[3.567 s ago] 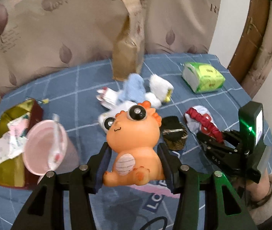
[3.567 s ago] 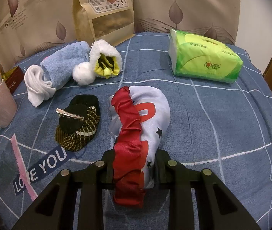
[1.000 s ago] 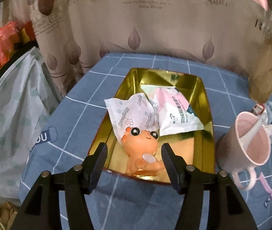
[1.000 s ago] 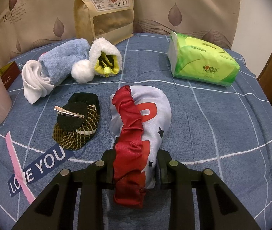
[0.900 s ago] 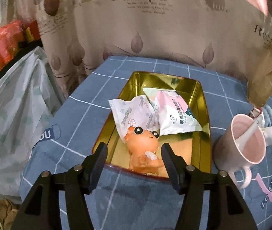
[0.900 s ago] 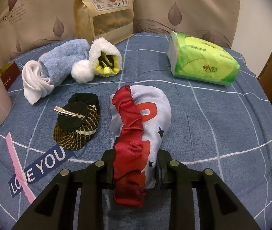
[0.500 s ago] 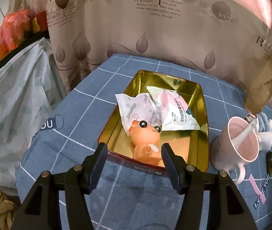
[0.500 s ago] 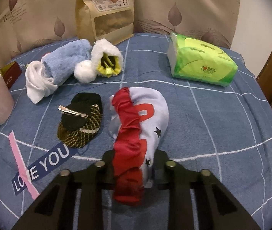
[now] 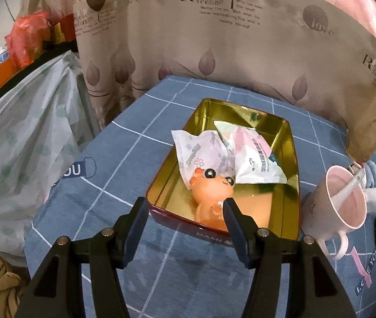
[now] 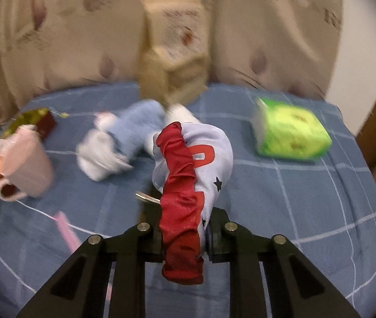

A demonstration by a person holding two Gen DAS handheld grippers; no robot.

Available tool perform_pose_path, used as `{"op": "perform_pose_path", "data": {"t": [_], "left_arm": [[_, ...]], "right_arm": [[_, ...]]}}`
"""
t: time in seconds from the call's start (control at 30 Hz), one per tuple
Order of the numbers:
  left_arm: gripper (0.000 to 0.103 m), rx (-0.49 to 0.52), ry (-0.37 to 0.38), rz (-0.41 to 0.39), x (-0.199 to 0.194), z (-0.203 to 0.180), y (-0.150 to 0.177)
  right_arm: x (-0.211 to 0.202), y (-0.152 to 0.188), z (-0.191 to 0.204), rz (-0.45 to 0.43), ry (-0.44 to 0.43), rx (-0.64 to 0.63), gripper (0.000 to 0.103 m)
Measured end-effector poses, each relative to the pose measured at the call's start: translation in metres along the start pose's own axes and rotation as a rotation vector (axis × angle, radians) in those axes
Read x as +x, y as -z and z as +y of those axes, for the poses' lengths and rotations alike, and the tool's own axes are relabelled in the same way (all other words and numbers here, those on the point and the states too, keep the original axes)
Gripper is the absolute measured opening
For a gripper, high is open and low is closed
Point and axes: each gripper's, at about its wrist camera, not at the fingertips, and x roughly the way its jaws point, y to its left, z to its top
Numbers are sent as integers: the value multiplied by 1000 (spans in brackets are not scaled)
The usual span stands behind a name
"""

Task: Organize soft objects
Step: 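Lower the red-white scrunchie cloth into the tin tray and open the right gripper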

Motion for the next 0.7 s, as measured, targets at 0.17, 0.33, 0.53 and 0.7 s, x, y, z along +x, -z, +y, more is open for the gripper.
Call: {"op": "perform_pose_path", "data": {"t": [0.17,0.33,0.53,0.7], "left_arm": [[60,-29,-19,-13,-4,8,-1],[60,-63,-41,-33,-7,19,-4],[60,-106,-54,-56,-12,34,-8],[60,-139,-56,-64,-13,44,-10]], "right_arm": [[-15,-21,41,-45,-116,-93,19],[-24,-32,92,-59,-243,-204,19],[-33,-32,148,-46,-359,-324,19],[-29,-29,173,-20,-405,-383,19]]}}
